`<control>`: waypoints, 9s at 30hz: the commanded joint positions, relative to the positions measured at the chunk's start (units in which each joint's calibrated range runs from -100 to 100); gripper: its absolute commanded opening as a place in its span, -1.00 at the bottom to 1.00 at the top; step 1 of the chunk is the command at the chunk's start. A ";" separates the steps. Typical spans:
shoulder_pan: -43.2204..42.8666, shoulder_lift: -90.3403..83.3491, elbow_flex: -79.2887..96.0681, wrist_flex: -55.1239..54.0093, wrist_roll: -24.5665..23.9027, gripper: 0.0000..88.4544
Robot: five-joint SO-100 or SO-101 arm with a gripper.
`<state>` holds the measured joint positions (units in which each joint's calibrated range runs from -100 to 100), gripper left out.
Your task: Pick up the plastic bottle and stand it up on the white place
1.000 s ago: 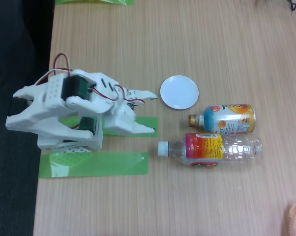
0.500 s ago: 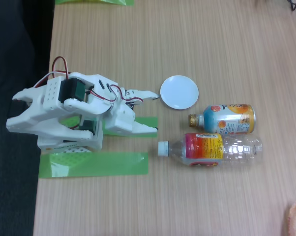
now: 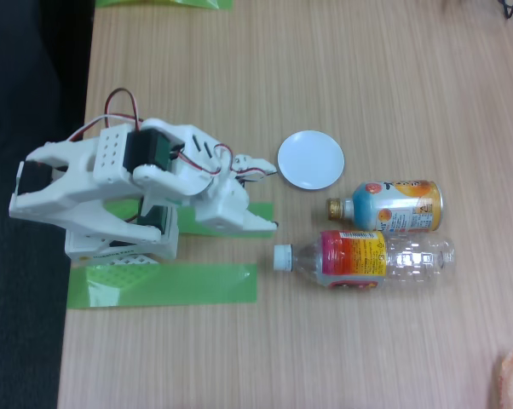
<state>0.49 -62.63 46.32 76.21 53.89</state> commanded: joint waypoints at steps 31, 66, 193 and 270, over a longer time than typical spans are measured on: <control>12.63 41.16 -7.70 -17.24 17.30 -0.24; 8.77 41.08 -5.62 -14.75 16.88 -0.25; 8.85 27.14 10.22 -19.39 16.88 -0.51; 6.85 26.55 19.73 -33.72 16.88 -0.91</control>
<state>7.21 -34.85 66.20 42.99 70.93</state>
